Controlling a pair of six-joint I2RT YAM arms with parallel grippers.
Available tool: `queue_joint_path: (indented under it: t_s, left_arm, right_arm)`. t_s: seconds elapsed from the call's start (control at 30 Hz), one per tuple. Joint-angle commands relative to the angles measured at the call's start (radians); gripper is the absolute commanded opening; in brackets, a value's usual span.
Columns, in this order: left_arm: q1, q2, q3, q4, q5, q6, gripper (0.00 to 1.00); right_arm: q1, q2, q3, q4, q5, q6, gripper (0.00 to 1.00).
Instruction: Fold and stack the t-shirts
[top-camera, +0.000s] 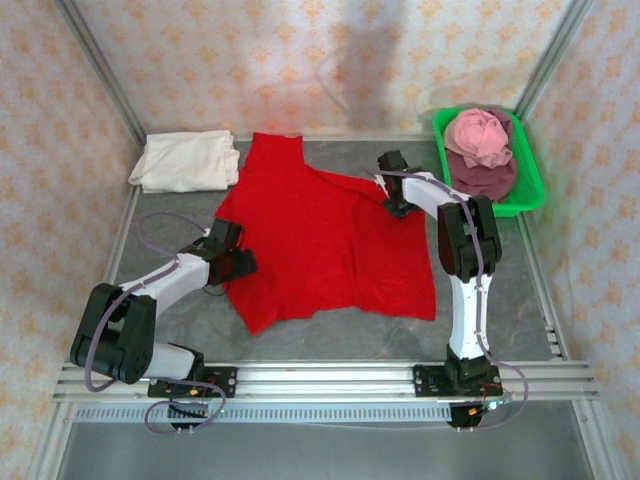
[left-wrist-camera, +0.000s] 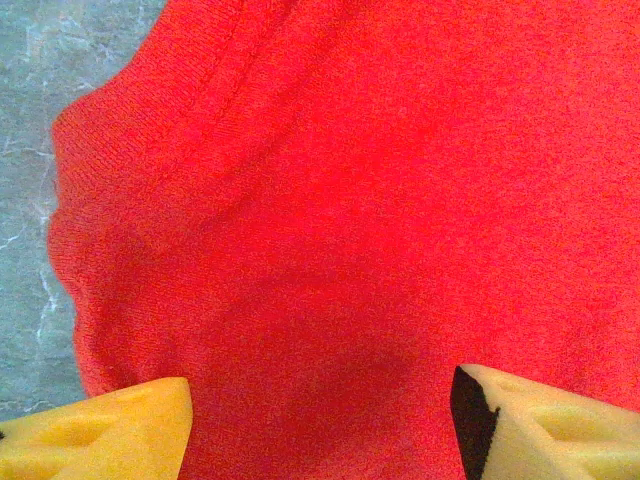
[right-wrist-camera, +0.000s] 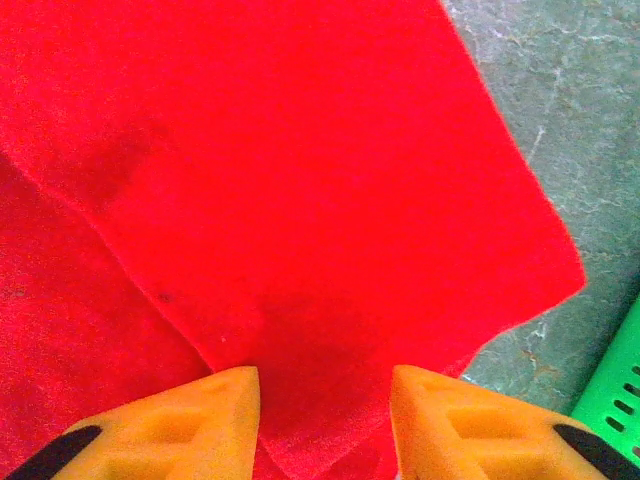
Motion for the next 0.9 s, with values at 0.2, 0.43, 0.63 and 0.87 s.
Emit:
queue_joint_path:
  t_s: [0.2,0.43,0.63,0.87]
  left_arm:
    - [-0.001,0.001,0.004,-0.011,-0.035,0.003,0.7]
    - [-0.001,0.002,-0.005,-0.002,-0.043,-0.003,0.7]
    - [-0.002,0.013,-0.006,0.001,-0.048,0.002,0.7]
    - [-0.001,0.006,-0.006,-0.005,-0.054,0.004,0.7]
  right_arm:
    - [-0.004,0.043,0.025,0.063,0.103,-0.017,0.16]
    - [-0.005,0.033,0.075,0.039,0.159,-0.01,0.03]
    - [-0.007,0.021,0.134,0.006,0.142,-0.009,0.0]
    - [-0.038,0.099,0.284,-0.004,0.203,-0.026,0.0]
